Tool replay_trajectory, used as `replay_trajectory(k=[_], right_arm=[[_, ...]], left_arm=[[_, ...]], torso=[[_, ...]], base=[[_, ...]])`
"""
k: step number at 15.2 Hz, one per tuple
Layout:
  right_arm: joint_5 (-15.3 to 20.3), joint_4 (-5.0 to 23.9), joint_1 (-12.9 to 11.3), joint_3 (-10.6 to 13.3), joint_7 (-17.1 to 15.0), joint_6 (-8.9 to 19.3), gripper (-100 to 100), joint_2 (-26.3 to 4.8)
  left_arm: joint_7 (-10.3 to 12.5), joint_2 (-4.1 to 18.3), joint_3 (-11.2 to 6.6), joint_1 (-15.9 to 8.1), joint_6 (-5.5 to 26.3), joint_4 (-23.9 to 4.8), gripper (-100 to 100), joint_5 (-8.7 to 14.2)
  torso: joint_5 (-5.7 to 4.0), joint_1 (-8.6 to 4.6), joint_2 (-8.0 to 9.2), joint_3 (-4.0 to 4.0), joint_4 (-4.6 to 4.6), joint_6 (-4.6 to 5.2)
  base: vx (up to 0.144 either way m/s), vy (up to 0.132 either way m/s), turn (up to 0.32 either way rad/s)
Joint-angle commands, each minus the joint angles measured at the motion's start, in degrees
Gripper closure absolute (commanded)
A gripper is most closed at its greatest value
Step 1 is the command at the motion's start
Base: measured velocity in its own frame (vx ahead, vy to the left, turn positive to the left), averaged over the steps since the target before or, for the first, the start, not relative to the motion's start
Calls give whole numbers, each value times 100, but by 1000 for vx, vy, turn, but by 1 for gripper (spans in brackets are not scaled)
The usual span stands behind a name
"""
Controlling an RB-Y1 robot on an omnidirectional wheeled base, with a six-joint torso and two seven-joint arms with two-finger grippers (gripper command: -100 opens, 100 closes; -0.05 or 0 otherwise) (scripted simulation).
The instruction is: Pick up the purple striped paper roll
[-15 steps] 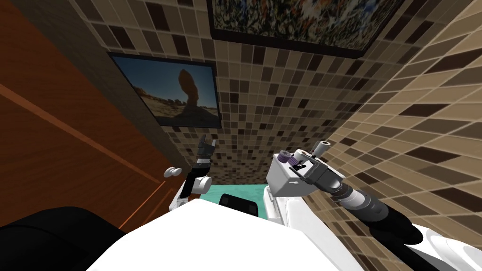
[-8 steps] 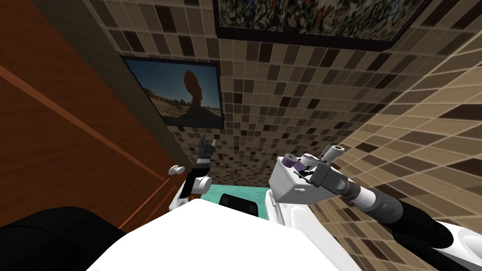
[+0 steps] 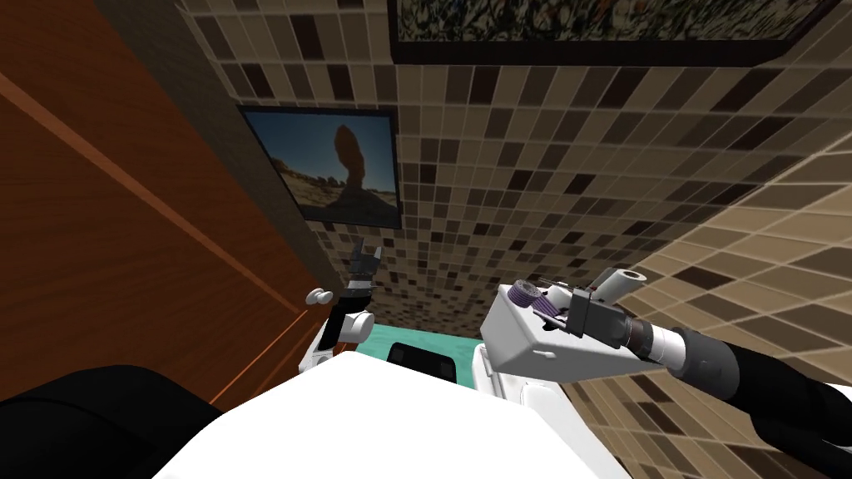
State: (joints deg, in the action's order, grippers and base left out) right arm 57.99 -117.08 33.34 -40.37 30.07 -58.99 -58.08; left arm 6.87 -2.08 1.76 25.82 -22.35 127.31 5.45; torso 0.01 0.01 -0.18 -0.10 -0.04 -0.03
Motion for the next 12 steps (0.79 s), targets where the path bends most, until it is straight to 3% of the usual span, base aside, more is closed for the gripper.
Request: replay_trajectory(k=[1,2,4,5,6,9,11,12], right_arm=[[265,73,25,-130,97,-170,-100,-159],[410,165,72,-297,214,-367,-100,-366],[561,165,72,-297,214,-385,-100,-366],[767,256,124,-451,329,-604,-100,-562],[851,256,124,-451,329,-604,-100,-562],[1294,434,244,-717,551,-960,-100,-920],[1408,434,244,-717,551,-1053,-100,-920],[1624,521,313,-828,656,-1278,-100,-1081]], left_arm=[[0,0,0,0,0,0,0,0],[0,0,0,0,0,0,0,0],[0,0,0,0,0,0,0,0],[0,0,0,1,0,0,0,0],[0,0,0,0,0,0,0,0],[0,0,0,0,0,0,0,0],[0,0,0,0,0,0,0,0],[0,0,-1,1,0,0,0,0]], torso=[[0,0,0,0,0,0],[-1,-2,-1,-1,0,1],[-1,-3,-6,-4,-1,1],[-2,-3,-2,-2,-1,4],[0,-2,0,0,0,1],[-1,-2,-4,-3,-1,0],[-1,-1,-5,-3,-1,2],[-1,0,-1,-1,0,4]], base=[[40,-13,144],[50,-13,193],[43,-15,102],[32,-12,126],[34,-14,150],[44,-13,189],[38,-12,79],[33,-2,121]])
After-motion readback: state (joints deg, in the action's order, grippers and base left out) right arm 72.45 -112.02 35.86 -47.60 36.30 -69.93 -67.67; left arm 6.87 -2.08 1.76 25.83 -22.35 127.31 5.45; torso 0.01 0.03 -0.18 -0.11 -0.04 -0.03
